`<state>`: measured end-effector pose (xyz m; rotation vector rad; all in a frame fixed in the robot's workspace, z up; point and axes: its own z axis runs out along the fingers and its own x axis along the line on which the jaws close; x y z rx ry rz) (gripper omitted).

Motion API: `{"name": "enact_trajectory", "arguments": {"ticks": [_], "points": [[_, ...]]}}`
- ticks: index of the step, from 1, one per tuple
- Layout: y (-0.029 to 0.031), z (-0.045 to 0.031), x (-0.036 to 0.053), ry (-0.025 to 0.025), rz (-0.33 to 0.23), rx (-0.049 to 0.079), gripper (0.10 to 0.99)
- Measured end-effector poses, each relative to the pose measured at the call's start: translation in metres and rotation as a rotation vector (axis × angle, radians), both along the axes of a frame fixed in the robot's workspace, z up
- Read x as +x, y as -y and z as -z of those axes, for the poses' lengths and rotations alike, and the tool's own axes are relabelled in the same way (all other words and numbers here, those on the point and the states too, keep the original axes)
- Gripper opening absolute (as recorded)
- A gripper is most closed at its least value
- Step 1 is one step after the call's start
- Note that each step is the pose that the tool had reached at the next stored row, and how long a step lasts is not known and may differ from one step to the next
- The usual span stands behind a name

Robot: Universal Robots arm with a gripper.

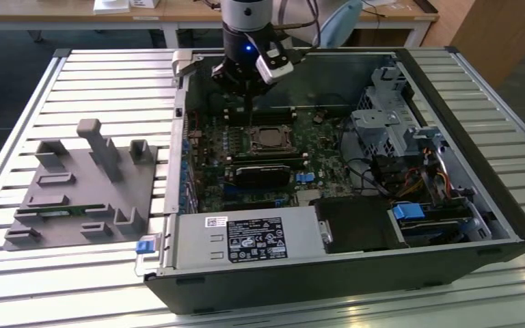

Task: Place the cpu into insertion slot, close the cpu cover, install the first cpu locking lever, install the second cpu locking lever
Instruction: 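Install the first cpu locking lever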

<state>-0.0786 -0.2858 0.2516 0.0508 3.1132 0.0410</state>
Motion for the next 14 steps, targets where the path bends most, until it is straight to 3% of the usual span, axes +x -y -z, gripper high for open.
{"name": "enact_trajectory", "arguments": {"ticks": [4,8,14], "points": [[-0.0002,0.0016,0.0150,-0.0002,0.000,0.000,0.106],[0.0005,0.0031,0.0152,0.0002,-0.001,0.022,0.106],[0.0001,0.0103,0.0212,0.0002,-0.001,0.023,0.106]]}}
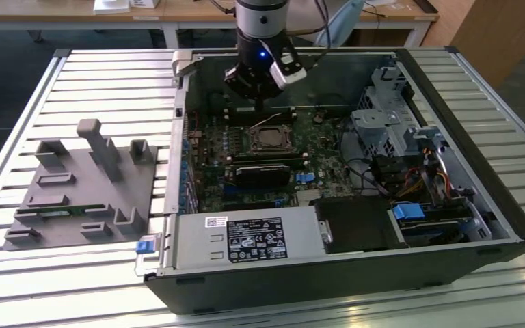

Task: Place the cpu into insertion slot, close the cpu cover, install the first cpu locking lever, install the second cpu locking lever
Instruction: 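Install the first cpu locking lever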

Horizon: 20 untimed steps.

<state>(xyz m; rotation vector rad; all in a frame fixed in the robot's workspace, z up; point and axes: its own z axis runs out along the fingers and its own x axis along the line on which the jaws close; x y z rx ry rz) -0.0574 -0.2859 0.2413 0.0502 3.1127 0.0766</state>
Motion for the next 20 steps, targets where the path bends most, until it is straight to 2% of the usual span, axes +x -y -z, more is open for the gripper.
{"name": "enact_trajectory", "arguments": {"ticks": [3,5,13,20], "points": [[-0.0007,0.0039,0.0070,0.0001,0.000,0.000,0.106],[-0.0012,0.0063,0.0086,0.0001,0.000,0.000,0.106],[-0.0020,0.0144,0.0096,0.0000,-0.029,-0.002,0.106],[-0.0061,0.0166,0.0138,0.0000,-0.029,-0.002,0.106]]}}
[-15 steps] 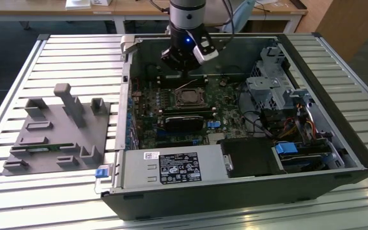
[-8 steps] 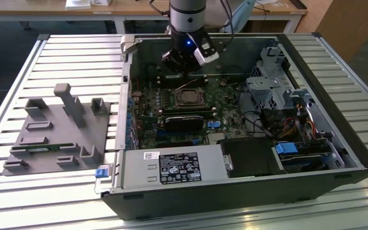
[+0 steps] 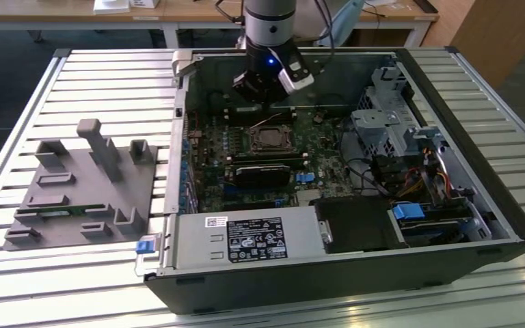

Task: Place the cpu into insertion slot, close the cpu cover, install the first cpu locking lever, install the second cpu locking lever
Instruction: 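Install the first cpu locking lever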

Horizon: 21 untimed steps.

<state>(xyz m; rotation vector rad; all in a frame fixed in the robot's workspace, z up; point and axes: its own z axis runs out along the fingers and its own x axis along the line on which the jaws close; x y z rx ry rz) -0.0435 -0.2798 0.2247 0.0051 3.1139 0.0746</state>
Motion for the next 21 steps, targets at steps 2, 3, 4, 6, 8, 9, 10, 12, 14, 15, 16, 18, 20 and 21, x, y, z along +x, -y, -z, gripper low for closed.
{"name": "enact_trajectory", "arguments": {"ticks": [2,3,4,6,8,9,10,12,14,15,16,18,20,21], "points": [[-0.0006,0.0002,0.0019,0.0000,0.000,0.000,0.106],[-0.0007,0.0003,0.0033,0.0001,0.000,0.000,0.106],[-0.0008,0.0004,0.0046,0.0001,0.000,0.000,0.106],[-0.0010,0.0010,0.0071,0.0001,0.002,0.000,0.106],[-0.0014,0.0019,0.0089,0.0001,0.002,0.000,0.106],[-0.0016,0.0024,0.0097,0.0000,0.002,0.000,0.106],[-0.0018,0.0031,0.0110,0.0000,0.002,0.000,0.106],[-0.0021,0.0042,0.0137,-0.0001,0.003,0.000,0.106],[-0.0024,0.0052,0.0163,-0.0008,0.003,0.000,0.106],[-0.0025,0.0058,0.0172,-0.0012,0.002,0.000,0.106],[-0.0027,0.0064,0.0180,-0.0014,0.002,0.000,0.106],[-0.0029,0.0077,0.0194,-0.0021,0.002,0.000,0.106],[-0.0030,0.0089,0.0204,-0.0025,0.002,0.000,0.106],[-0.0030,0.0093,0.0206,-0.0025,0.002,0.000,0.106]]}}
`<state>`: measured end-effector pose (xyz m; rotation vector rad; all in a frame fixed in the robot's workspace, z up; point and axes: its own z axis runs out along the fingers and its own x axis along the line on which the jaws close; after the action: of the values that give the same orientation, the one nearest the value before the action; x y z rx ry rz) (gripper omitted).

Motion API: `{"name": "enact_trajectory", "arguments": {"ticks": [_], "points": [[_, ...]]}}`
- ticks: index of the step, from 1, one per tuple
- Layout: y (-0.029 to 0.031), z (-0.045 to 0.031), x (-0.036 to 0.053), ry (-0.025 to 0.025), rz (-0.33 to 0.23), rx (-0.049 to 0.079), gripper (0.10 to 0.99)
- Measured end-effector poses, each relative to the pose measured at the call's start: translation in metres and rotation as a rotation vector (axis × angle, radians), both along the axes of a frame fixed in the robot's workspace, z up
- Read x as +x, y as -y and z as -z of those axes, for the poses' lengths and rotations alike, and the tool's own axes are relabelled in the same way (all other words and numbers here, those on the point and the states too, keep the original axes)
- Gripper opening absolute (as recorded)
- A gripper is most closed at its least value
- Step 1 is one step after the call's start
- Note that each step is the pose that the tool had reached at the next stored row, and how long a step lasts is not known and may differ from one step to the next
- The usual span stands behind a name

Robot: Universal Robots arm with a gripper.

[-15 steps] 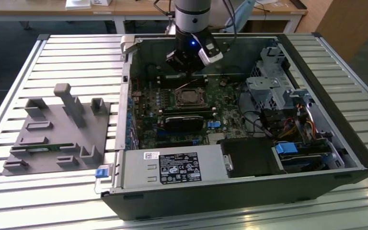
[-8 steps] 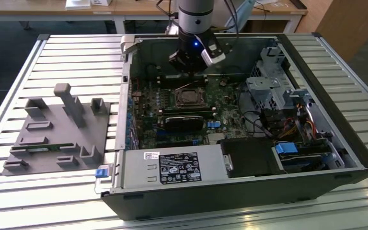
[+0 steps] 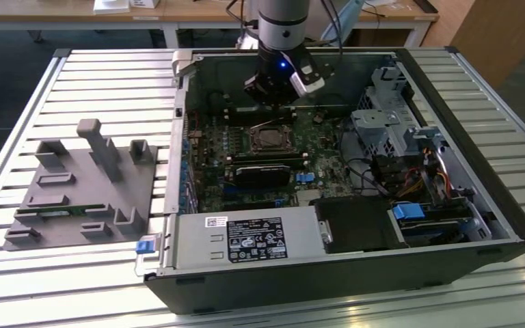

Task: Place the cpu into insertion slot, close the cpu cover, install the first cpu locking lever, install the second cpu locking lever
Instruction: 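Install the first cpu locking lever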

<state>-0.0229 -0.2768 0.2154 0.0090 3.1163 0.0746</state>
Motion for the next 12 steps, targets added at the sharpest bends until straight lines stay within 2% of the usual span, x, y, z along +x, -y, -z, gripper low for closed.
{"name": "enact_trajectory", "arguments": {"ticks": [12], "points": [[0.0000,0.0027,0.0014,0.0001,0.000,0.000,0.106]]}}
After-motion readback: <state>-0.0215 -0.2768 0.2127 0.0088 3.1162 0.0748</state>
